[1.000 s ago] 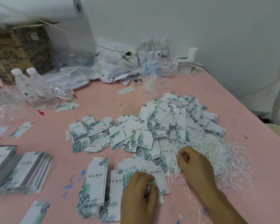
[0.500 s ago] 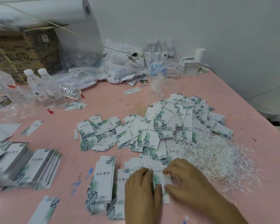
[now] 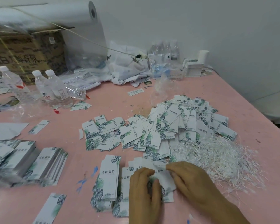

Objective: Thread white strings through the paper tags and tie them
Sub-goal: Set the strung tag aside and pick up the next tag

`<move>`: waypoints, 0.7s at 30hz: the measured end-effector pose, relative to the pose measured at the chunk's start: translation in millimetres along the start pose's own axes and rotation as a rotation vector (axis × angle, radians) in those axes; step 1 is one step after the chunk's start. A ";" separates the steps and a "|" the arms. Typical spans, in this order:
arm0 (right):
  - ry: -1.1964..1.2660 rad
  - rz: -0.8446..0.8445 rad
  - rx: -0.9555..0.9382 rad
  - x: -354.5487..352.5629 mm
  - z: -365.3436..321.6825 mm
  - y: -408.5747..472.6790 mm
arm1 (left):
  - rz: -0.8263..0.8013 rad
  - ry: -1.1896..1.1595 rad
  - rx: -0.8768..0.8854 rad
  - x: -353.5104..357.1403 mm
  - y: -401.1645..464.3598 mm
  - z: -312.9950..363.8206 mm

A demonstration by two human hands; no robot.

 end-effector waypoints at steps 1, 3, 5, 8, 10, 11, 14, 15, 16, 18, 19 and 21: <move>0.007 0.043 0.014 -2.7 0.0 1.3 | 0.008 -0.028 0.006 -1.0 0.2 1.5; 0.043 0.058 0.011 -4.5 1.2 2.0 | -0.009 -0.120 -0.025 -1.2 -0.9 1.7; 0.114 -0.042 0.004 0.0 1.7 -1.0 | -0.072 -0.219 -0.161 0.7 -3.7 -4.0; 0.289 -0.114 0.114 3.0 11.1 -7.2 | -0.197 -0.372 -0.418 7.9 -9.6 -15.2; 0.315 0.012 0.135 -4.3 14.6 -5.5 | -0.206 -0.486 -0.597 10.6 -9.0 -19.7; 0.277 0.081 0.102 -9.6 12.3 -3.5 | -0.199 -0.553 -0.683 11.9 -8.7 -21.4; 0.161 0.190 -0.054 -14.6 1.0 -2.4 | -0.222 -0.835 -0.891 17.7 -8.0 -16.6; 0.144 0.187 -0.107 -12.5 -3.5 -3.4 | -0.228 -0.923 -0.954 19.4 -9.1 -14.9; 0.144 0.182 -0.152 -9.2 -8.5 -4.4 | -0.245 -0.974 -0.993 21.6 -10.5 -14.9; 0.143 0.154 -0.230 0.2 -20.6 -5.5 | -0.247 -1.057 -1.090 25.8 -12.8 -17.6; 0.152 0.124 -0.246 4.8 -25.1 -5.7 | -0.218 -1.153 -1.163 28.3 -13.8 -19.8; 0.195 0.081 -0.238 5.7 -27.8 -4.0 | -0.196 -1.216 -1.219 27.6 -9.5 -23.3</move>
Point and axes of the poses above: each hand's wrist, its own y-axis towards the middle knuckle, its own x-axis out of the palm, z = x × y, the point moved 5 cm from there along y, towards the middle knuckle, and after that the axes turned 9 degrees about z, right-handed, at the moved point
